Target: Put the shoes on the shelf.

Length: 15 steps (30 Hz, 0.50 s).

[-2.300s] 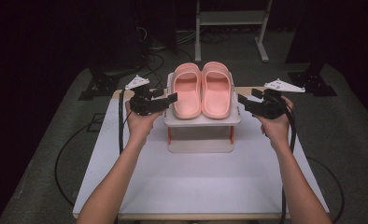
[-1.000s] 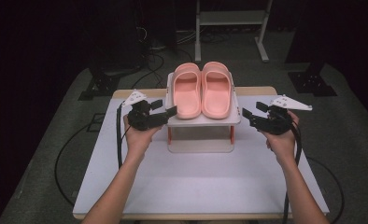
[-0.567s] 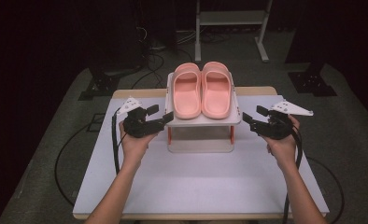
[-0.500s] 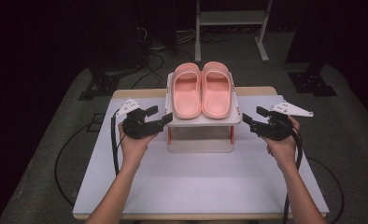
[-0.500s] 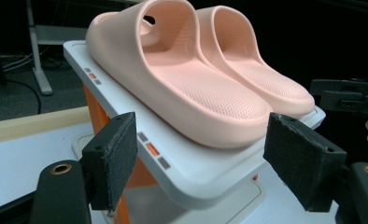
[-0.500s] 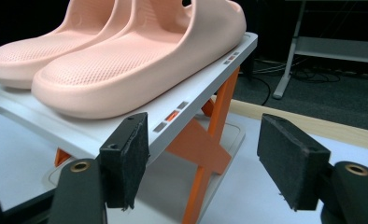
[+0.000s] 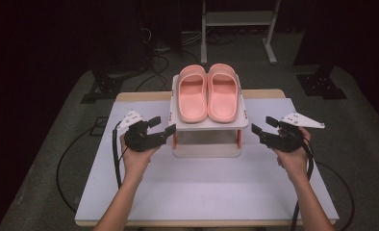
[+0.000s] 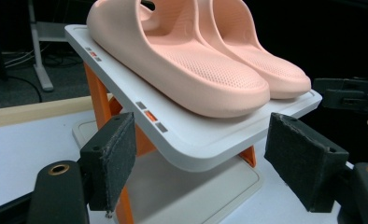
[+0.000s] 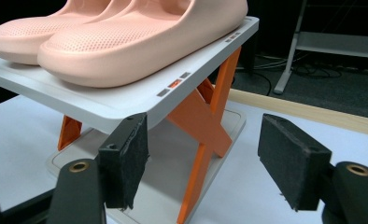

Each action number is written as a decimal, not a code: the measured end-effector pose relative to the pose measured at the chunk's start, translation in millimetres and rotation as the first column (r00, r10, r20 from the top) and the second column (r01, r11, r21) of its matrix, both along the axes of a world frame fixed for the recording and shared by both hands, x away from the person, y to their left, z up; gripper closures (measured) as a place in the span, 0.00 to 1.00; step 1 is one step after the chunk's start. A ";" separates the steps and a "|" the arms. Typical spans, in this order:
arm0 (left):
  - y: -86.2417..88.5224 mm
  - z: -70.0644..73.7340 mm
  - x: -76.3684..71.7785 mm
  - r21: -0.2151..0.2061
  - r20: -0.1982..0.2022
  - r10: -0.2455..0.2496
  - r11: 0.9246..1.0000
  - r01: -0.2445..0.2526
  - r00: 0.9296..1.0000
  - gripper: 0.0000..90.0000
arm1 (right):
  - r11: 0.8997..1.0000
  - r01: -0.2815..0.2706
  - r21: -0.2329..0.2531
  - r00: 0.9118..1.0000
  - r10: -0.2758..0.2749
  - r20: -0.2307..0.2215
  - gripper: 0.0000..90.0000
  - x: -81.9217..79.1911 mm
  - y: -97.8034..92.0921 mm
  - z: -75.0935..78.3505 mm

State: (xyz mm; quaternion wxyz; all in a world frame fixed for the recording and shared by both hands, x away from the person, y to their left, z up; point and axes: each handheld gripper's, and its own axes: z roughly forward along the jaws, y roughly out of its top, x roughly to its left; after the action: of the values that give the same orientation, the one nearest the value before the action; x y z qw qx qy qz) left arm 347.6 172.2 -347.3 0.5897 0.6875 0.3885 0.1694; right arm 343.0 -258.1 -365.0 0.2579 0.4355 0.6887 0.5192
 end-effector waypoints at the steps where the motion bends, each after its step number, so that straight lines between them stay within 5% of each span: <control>1: 0.0 -0.6 -0.8 -0.005 -0.001 0.001 1.000 -0.001 1.000 0.27 | 1.000 -0.001 0.000 1.000 0.001 0.000 0.37 -0.7 -0.4 -0.5; 15: 4.0 -11.9 -9.8 0.002 -0.009 0.000 1.000 0.000 1.000 0.26 | 1.000 -0.022 -0.013 1.000 0.022 -0.004 0.35 -8.0 0.6 -10.2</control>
State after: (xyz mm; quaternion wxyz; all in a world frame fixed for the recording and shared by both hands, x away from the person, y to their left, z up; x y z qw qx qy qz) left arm 337.8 176.1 -359.2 0.5873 0.6889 0.3909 0.1666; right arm 334.9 -257.6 -375.2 0.2537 0.4273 0.6973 0.5165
